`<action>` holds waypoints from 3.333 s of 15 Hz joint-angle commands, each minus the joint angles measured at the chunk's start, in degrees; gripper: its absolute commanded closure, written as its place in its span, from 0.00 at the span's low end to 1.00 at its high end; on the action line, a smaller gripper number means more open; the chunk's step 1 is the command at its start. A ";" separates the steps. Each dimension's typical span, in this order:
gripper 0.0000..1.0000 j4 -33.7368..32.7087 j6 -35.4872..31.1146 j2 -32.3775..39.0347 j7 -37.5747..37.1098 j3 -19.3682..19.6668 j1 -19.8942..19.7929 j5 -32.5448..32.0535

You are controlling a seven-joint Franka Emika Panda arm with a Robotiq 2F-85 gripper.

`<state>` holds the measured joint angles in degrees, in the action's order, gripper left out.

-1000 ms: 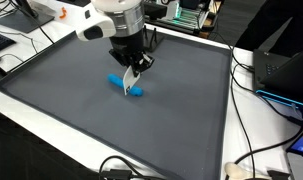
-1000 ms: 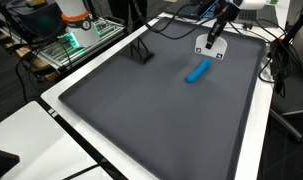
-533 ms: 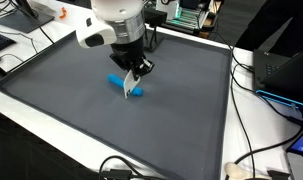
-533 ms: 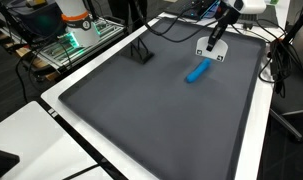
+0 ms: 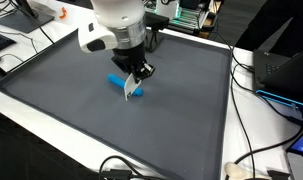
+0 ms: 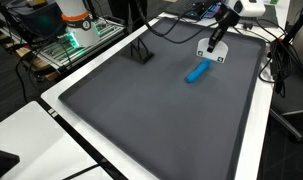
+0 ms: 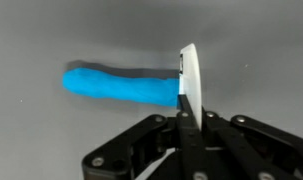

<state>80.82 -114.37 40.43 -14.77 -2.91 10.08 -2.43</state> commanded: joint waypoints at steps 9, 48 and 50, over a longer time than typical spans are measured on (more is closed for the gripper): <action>0.99 -2.49 -0.16 2.25 -1.66 1.84 1.82 -1.31; 0.99 -2.09 3.06 4.60 -1.09 2.41 3.33 -2.53; 0.99 -1.00 2.84 3.70 -1.24 2.33 3.18 -2.25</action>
<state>77.43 -112.38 45.27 -15.48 -0.60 13.53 -4.76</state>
